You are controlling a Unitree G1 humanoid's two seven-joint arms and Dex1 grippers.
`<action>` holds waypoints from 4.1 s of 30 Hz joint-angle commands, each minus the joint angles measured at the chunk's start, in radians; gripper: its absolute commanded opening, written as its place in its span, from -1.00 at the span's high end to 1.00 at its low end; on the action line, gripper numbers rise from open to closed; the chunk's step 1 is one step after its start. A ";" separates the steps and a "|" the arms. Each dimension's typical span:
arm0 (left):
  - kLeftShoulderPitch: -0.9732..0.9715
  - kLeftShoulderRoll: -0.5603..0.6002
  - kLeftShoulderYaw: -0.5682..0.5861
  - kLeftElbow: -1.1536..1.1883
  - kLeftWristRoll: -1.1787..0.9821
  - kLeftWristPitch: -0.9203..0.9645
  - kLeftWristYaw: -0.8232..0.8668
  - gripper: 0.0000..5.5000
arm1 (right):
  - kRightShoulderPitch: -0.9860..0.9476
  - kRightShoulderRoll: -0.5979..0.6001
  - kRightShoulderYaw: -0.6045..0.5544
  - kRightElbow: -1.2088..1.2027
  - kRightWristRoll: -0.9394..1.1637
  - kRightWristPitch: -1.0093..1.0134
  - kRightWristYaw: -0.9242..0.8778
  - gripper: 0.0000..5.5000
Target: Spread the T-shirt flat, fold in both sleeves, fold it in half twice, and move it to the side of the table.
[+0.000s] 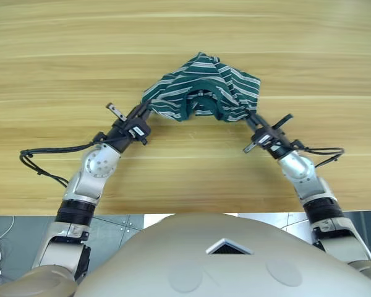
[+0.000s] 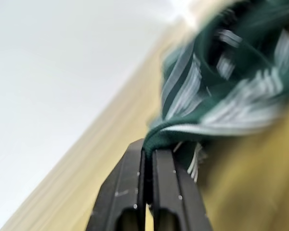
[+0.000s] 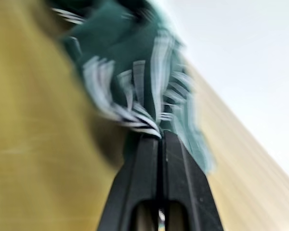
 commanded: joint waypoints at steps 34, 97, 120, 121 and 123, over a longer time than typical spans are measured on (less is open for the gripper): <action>-1.442 -0.134 0.305 1.102 -0.469 -0.036 0.205 1.00 | -1.377 0.086 -0.085 0.852 -0.097 0.178 -0.901 0.99; 0.206 0.298 0.176 -0.088 0.548 0.123 0.170 -0.13 | 0.011 -0.231 -0.156 -0.276 0.137 0.093 0.356 0.29; -0.148 0.349 -0.122 0.086 0.686 0.163 0.028 -0.13 | 0.061 -0.215 -0.184 -0.285 0.085 0.102 0.288 0.29; -0.160 0.348 -0.132 0.099 0.683 0.156 0.030 -0.13 | 0.061 -0.215 -0.185 -0.284 0.086 0.102 0.288 0.29; -0.171 0.349 -0.147 0.112 0.677 0.150 0.035 -0.13 | 0.062 -0.214 -0.187 -0.286 0.087 0.105 0.286 0.29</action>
